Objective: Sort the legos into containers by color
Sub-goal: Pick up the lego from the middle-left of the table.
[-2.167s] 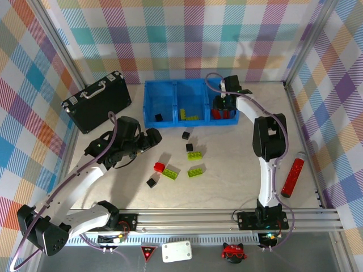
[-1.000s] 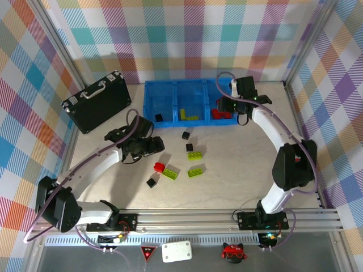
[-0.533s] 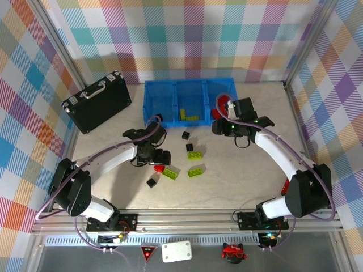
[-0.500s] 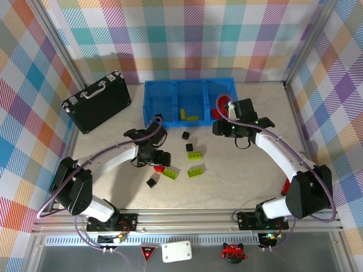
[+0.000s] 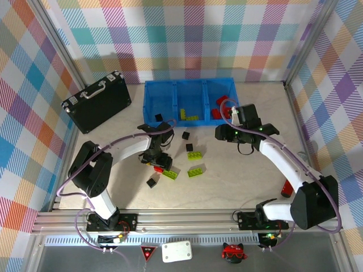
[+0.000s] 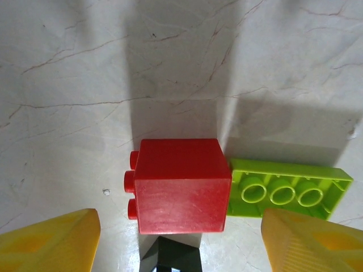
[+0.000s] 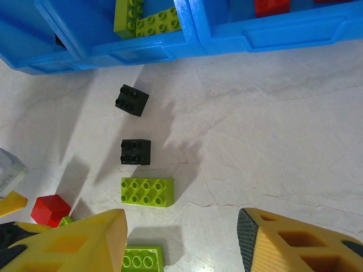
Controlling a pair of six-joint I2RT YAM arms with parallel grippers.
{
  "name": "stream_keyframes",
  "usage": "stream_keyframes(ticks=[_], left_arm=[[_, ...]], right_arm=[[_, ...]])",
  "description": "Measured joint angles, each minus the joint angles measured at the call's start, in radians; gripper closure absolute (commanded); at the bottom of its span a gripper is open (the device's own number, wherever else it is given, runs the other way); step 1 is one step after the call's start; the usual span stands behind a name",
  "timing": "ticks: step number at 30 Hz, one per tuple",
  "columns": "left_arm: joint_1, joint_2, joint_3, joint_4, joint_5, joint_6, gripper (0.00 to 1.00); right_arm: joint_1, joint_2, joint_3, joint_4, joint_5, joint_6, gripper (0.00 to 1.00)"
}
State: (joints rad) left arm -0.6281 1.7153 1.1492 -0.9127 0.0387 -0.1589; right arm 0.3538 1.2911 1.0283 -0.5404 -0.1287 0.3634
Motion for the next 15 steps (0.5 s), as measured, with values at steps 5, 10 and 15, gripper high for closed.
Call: stream_keyframes(ticks=[5, 10, 15], left_arm=[[0.0, 0.028, 0.0, 0.003, -0.005, 0.009, 0.32], [0.0, 0.053, 0.002, 0.006, -0.01, 0.014, 0.43], [0.0, 0.058, 0.016, 0.01, -0.011, 0.009, 0.58]], right_arm=[[0.0, -0.026, -0.002, -0.003, 0.0, 0.004, 0.46], [0.001, -0.039, -0.005, -0.004, 0.0, 0.016, 0.47], [0.01, -0.044, -0.006, -0.005, 0.0, 0.021, 0.48]])
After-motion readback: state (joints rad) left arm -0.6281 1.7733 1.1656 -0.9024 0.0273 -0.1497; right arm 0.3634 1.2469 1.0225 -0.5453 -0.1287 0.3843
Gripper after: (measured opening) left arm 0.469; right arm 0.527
